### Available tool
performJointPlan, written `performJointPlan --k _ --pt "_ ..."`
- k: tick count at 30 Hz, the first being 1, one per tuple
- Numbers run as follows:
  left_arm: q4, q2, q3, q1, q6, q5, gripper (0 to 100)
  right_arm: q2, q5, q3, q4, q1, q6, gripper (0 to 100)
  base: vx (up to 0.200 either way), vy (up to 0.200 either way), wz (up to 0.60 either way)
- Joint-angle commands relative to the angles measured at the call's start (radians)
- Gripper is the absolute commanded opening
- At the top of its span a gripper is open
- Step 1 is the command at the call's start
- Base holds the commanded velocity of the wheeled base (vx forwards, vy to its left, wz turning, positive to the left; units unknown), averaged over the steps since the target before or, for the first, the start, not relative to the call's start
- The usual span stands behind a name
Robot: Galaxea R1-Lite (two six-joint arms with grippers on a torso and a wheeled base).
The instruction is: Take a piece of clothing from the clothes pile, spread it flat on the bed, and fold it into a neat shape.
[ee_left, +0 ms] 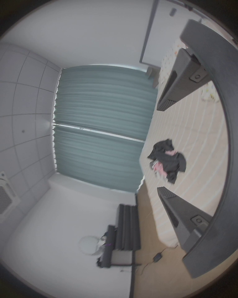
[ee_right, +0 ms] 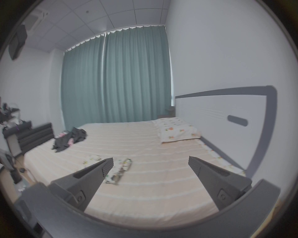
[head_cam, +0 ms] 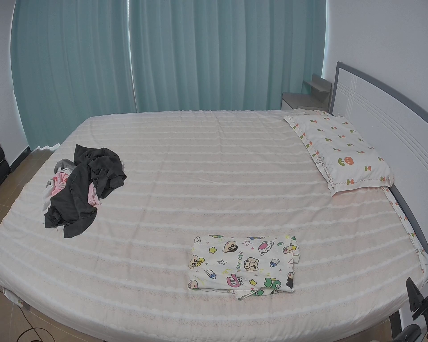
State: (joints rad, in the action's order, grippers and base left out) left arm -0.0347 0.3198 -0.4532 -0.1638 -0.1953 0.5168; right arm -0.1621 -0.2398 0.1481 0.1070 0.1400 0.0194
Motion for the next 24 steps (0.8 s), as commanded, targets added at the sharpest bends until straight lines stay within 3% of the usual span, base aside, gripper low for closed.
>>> performJointPlan --k 1,3,4,5,7,11,16,18,20,24 --pt "-0.068 -0.249 0.024 0.136 0.103 0.002 100 0.084 -0.069 0.001 0.097 -0.091 -0.096 100 0.000 0.000 0.00" --pt "-0.071 -0.260 0.039 0.135 0.117 -0.001 100 0.125 -0.004 -0.033 0.115 -0.119 -0.116 100 0.000 0.000 0.00" --pt "-0.070 -0.260 0.048 0.135 0.119 -0.004 100 0.159 0.059 -0.050 0.108 -0.131 -0.116 100 0.000 0.000 0.00" --pt "-0.070 -0.261 0.057 0.136 0.119 -0.018 100 0.162 0.128 -0.061 0.097 -0.134 -0.116 100 0.000 0.000 0.00" --pt "-0.070 -0.269 0.085 0.141 0.122 -0.081 100 0.162 0.197 -0.071 0.071 -0.137 -0.116 100 0.000 0.000 0.00" --pt "-0.050 -0.320 0.203 0.161 0.146 -0.288 100 0.162 0.200 -0.104 -0.004 -0.134 -0.108 100 0.000 0.000 0.00" --pt "0.056 -0.320 0.341 0.161 0.149 -0.327 100 0.162 0.205 -0.113 -0.026 -0.134 -0.108 100 0.000 0.000 0.00" --pt "0.133 -0.320 0.453 0.161 0.209 -0.439 100 0.162 0.241 -0.113 -0.026 -0.134 -0.111 100 0.000 0.000 0.00" --pt "0.073 -0.320 0.453 0.161 0.228 -0.494 100 0.162 0.270 -0.114 -0.026 -0.137 -0.108 100 0.000 0.000 0.00" --pt "0.027 -0.320 0.453 0.159 0.217 -0.577 100 0.162 0.247 -0.114 -0.027 -0.137 -0.111 100 0.000 0.000 0.00"
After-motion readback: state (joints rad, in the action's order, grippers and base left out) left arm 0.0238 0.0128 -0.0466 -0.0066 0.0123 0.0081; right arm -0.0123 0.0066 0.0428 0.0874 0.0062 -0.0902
